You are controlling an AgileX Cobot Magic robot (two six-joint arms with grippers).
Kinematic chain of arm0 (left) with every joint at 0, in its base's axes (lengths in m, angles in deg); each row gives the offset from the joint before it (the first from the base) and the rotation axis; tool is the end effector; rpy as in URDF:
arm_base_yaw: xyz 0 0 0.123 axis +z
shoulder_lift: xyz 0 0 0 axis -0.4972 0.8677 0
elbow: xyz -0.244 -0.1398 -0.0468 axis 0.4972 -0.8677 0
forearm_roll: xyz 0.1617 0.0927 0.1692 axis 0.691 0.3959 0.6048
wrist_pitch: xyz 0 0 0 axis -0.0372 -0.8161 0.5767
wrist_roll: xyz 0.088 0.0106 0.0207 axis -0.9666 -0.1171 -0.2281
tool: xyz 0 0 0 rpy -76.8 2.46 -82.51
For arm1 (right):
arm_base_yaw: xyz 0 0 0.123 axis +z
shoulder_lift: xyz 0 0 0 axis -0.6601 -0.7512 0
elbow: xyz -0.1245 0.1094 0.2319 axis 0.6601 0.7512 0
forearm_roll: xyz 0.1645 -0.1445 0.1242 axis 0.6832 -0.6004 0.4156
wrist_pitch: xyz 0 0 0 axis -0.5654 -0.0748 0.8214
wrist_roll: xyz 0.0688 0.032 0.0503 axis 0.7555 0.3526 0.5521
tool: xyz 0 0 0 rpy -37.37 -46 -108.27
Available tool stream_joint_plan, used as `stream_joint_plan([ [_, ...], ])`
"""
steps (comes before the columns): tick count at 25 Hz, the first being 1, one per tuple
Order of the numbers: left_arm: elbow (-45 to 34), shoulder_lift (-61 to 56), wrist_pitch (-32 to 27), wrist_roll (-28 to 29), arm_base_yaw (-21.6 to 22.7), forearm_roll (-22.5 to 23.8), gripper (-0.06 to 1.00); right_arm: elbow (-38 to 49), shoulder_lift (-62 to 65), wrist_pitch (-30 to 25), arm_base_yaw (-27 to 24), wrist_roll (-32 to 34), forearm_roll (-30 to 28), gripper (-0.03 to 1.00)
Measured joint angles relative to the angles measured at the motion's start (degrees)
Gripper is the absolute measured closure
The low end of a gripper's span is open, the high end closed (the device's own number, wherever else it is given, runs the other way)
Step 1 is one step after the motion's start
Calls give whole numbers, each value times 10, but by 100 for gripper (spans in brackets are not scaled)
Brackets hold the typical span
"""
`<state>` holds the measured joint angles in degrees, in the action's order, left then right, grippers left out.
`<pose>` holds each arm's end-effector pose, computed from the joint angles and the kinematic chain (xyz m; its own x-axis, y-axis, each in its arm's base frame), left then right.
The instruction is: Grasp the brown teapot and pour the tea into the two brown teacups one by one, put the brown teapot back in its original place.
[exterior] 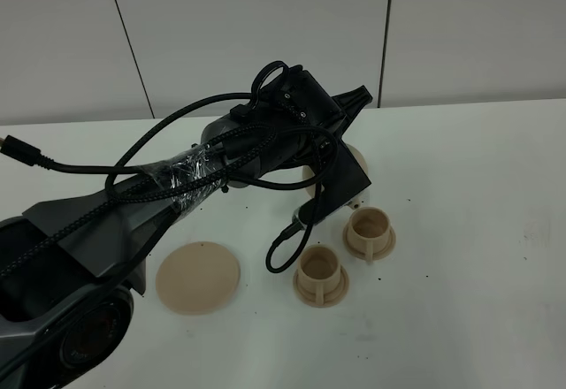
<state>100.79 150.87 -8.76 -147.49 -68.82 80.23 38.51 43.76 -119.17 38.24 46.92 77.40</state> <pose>0.4317 -0.3074 0.2032 0.6522 0.4739 0.5916 0.2620 -0.8733 0.4107 0.0040 0.0176 0.2735 -0.5204 0.0857 -0.8496 -0.0840 0.9850 0.1508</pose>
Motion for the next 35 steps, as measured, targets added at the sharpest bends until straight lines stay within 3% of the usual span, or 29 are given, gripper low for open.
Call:
stream_joint_plan([
  [23, 0, 6, 55, -25, -7, 13, 77, 0, 0, 0, 0, 0, 0, 61],
  [35, 0, 15, 72, -44, -19, 42, 77, 0, 0, 0, 0, 0, 0, 61],
])
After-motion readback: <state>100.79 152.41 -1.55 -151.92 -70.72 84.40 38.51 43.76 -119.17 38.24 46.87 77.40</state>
